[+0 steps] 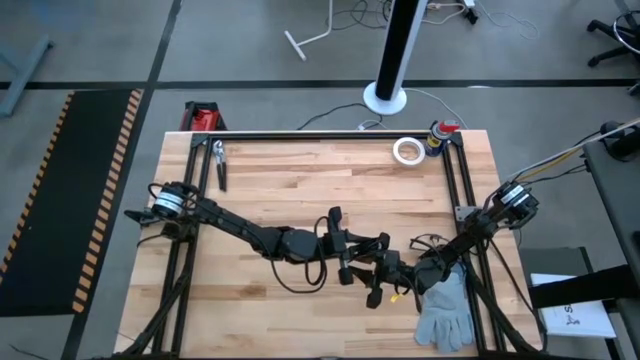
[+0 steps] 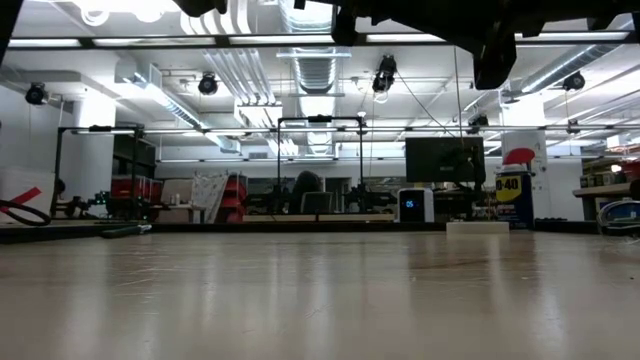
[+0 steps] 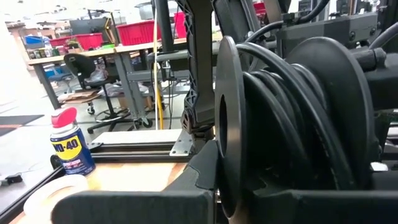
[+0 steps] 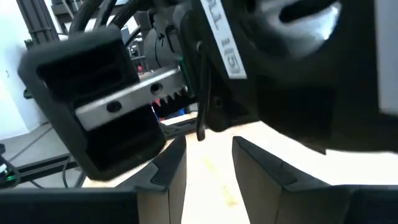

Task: Coil cords
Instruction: Coil the black wire into the spool

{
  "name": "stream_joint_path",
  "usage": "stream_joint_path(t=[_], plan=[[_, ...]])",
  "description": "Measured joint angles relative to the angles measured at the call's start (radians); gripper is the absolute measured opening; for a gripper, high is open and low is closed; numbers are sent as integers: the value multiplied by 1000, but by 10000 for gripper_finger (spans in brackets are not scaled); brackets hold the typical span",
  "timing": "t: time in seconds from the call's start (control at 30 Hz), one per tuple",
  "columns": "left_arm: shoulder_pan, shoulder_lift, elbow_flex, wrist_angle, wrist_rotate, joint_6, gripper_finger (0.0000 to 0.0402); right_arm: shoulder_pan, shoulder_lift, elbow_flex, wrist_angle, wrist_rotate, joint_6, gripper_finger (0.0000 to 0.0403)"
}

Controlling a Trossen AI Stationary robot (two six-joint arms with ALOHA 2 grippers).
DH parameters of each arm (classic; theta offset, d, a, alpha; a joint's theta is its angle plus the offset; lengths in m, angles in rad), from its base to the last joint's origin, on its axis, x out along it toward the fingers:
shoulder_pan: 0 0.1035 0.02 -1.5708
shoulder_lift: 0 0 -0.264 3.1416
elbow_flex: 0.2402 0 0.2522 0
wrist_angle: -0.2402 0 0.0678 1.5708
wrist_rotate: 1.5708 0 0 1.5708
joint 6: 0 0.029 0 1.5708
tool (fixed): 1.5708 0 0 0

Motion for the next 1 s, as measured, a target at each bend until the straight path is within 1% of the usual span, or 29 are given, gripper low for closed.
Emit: stream_joint_path(t=[0.2,0.47,0.6,0.67,0.73,0.9,0.93,1.0], plan=[[0,0,0,-23,2,29,0,0,0,0,0,-2,35,119],[1,-3,0,-31,-3,34,0,-11,0,19,24,4,32,132],[0,-5,0,-29,-5,34,0,-16,1,35,23,16,15,128],[0,-5,1,-29,-5,34,0,-16,1,37,23,32,4,115],[-1,-5,2,-32,-5,34,0,-13,3,37,14,55,2,93],[-2,-5,2,-42,3,37,0,9,3,34,-16,84,-21,14],[-3,-5,2,-42,5,37,0,13,3,34,-16,89,-31,8],[-3,-5,2,-48,5,38,0,23,3,34,-17,119,-39,7]])
